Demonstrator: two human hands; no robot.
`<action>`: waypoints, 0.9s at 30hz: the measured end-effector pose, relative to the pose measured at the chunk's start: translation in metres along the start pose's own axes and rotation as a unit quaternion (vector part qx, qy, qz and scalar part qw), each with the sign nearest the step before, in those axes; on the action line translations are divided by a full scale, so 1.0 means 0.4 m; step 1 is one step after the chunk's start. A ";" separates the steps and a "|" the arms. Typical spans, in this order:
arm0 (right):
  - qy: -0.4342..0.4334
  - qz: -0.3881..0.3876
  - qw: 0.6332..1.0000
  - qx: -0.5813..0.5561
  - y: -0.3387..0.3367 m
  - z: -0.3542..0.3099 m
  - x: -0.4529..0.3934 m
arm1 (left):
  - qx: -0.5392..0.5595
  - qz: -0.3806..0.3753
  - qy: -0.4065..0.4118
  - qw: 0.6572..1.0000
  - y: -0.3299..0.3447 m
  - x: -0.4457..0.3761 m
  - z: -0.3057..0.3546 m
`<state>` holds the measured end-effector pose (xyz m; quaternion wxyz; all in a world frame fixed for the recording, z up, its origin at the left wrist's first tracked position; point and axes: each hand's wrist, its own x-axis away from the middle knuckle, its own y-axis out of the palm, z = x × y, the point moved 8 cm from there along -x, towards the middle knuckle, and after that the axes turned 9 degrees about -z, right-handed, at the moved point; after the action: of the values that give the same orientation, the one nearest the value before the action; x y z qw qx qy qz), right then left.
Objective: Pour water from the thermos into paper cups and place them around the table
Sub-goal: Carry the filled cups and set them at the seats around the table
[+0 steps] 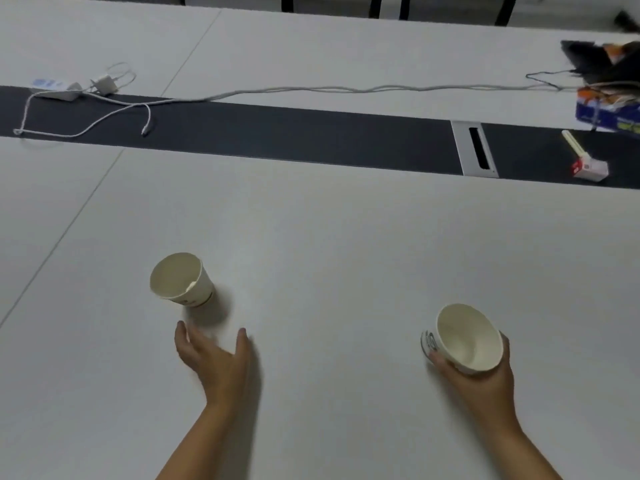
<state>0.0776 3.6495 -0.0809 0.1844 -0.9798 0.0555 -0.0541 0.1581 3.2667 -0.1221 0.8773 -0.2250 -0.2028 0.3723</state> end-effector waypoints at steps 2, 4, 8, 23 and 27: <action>0.018 0.038 0.999 -0.007 -0.057 0.033 -0.006 | -0.053 -0.058 0.073 0.994 0.068 0.096 0.029; 0.028 0.074 0.997 -0.013 -0.128 0.066 -0.015 | -0.113 -0.144 0.156 0.971 0.158 0.185 0.070; 0.043 0.148 0.988 -0.027 -0.302 0.131 -0.041 | -0.248 -0.237 0.283 0.895 0.332 0.341 0.157; 0.079 0.196 0.976 -0.051 -0.596 0.302 -0.220 | -0.406 -0.309 0.264 0.818 0.523 0.513 0.148; 0.066 0.158 0.985 -0.032 -0.577 0.320 -0.248 | -0.379 -0.285 0.262 0.841 0.514 0.512 0.162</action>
<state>0.0161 3.9212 -0.1230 0.1553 -0.9583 0.2235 -0.0871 0.1397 3.5628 -0.1429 0.8115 -0.5612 -0.1456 -0.0730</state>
